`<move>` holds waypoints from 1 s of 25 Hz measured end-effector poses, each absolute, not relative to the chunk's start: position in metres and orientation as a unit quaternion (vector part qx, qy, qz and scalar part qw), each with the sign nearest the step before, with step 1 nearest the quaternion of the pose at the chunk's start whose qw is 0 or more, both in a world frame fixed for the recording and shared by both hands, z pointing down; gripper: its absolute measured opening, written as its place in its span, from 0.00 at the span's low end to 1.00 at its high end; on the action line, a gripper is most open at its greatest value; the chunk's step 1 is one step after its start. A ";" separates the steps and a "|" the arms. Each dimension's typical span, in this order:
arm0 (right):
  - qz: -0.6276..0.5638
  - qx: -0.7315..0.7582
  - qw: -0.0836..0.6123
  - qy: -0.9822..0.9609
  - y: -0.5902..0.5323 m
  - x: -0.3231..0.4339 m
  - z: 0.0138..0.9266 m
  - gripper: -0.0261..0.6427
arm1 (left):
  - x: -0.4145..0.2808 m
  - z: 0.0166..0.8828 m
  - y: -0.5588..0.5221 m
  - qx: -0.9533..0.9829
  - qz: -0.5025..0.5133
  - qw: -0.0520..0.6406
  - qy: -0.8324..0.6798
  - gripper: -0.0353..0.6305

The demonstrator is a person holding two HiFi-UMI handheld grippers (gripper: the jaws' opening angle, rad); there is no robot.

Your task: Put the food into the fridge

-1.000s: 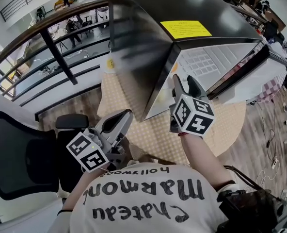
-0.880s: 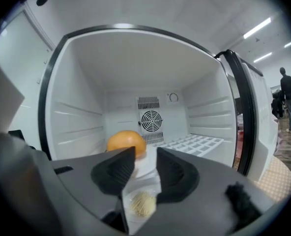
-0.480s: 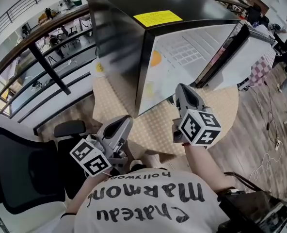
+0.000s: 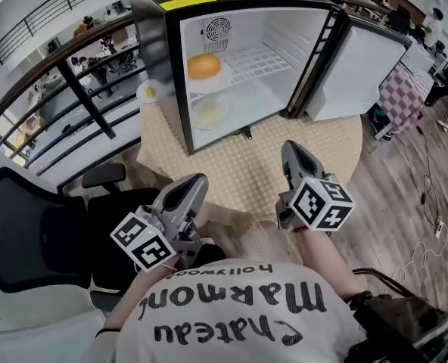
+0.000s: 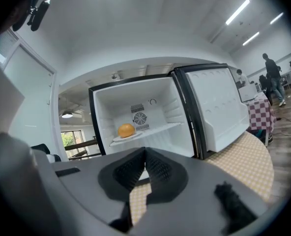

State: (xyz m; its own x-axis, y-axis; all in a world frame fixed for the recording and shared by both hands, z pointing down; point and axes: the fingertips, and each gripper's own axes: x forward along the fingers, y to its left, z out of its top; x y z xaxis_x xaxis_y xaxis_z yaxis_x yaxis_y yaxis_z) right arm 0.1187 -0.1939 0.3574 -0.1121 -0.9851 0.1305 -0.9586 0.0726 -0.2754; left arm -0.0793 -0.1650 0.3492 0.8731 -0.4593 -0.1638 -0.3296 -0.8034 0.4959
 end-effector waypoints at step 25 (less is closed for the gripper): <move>-0.132 -0.590 0.022 0.796 -0.013 0.141 0.371 0.06 | -0.025 0.355 0.030 0.924 -0.144 0.223 -0.276 0.06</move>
